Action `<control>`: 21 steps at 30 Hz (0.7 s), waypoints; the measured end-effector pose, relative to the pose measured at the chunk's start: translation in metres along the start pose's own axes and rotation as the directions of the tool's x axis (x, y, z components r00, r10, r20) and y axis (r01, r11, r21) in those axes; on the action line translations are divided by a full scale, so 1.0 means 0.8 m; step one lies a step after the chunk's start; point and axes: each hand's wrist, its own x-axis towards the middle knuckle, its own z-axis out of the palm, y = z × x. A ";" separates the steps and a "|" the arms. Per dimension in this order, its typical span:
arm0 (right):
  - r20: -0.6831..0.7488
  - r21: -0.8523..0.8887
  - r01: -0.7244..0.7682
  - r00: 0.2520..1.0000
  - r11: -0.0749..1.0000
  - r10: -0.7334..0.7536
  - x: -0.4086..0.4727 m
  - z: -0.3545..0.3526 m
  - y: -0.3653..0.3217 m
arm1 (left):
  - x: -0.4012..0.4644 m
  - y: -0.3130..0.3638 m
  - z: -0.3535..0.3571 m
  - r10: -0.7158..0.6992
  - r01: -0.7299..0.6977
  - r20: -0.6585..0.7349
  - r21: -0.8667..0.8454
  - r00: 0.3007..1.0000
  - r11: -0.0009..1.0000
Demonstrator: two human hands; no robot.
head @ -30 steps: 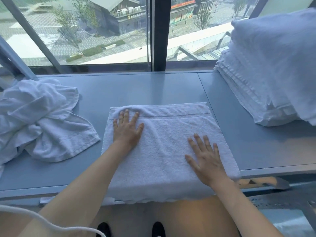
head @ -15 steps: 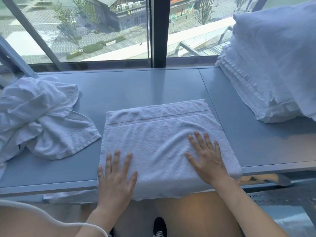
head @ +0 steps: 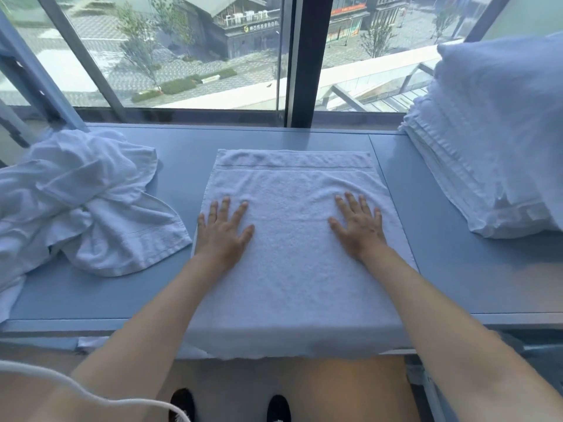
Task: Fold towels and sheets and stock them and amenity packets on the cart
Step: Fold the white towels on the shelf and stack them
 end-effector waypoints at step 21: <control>-0.017 0.030 0.095 0.995 0.995 -0.095 -0.174 0.027 0.003 | -0.230 0.033 0.043 0.168 -0.169 -0.068 -0.010 0.984 0.986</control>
